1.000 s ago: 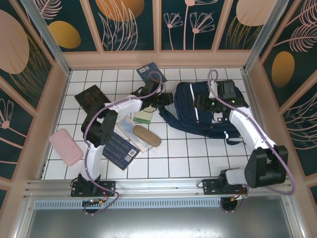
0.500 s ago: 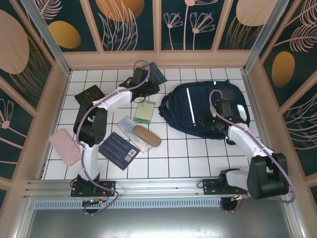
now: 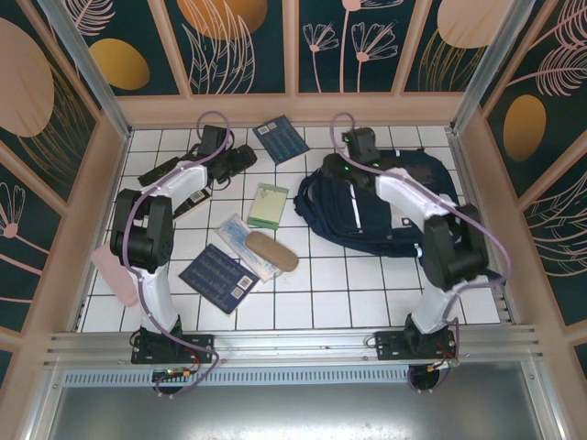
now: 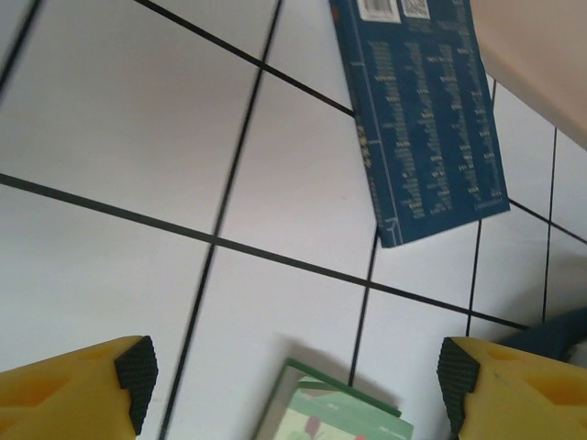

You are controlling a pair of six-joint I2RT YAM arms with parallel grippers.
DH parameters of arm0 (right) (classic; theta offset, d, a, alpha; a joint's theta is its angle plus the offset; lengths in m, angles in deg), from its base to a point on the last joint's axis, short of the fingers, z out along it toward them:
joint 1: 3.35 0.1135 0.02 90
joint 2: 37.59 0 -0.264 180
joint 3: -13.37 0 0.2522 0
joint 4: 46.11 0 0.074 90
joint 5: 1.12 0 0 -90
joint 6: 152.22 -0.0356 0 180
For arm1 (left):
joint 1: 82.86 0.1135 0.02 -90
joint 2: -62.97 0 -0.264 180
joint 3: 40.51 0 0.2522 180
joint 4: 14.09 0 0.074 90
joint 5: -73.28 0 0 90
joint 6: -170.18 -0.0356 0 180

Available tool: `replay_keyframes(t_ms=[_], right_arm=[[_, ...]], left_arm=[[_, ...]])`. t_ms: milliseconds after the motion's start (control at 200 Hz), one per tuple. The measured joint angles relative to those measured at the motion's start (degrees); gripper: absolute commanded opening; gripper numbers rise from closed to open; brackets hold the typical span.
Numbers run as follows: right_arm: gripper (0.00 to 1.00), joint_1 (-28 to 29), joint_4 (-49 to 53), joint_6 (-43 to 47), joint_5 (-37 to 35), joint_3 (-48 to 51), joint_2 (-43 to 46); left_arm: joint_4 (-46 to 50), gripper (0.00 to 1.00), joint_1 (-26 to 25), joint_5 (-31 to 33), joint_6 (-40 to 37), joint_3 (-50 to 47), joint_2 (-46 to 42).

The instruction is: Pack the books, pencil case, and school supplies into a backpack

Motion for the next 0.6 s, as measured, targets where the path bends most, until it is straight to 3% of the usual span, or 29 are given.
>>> replay_keyframes(t_ms=[305, 435, 525, 600], right_arm=[[0.44, 2.71, 2.21, 0.57, 0.63, -31.28, -27.45], [0.37, 2.71, 3.93, 0.26, -0.07, -43.25, -36.72], [0.25, 2.67, 4.44, -0.52, -0.63, -50.27, -42.49], [0.25, 2.67, 4.13, -1.25, -0.39, -53.46, -45.86]], left_arm=[[-0.46, 0.80, 5.16, -2.25, -0.04, -2.75, -2.97], [-0.46, 0.78, 6.01, -3.69, 0.00, -3.37, -2.97], [-0.46, 0.76, 5.90, -5.20, 0.35, -3.54, -2.95], [-0.50, 0.75, 5.84, -6.49, 0.55, -3.54, -2.89]])
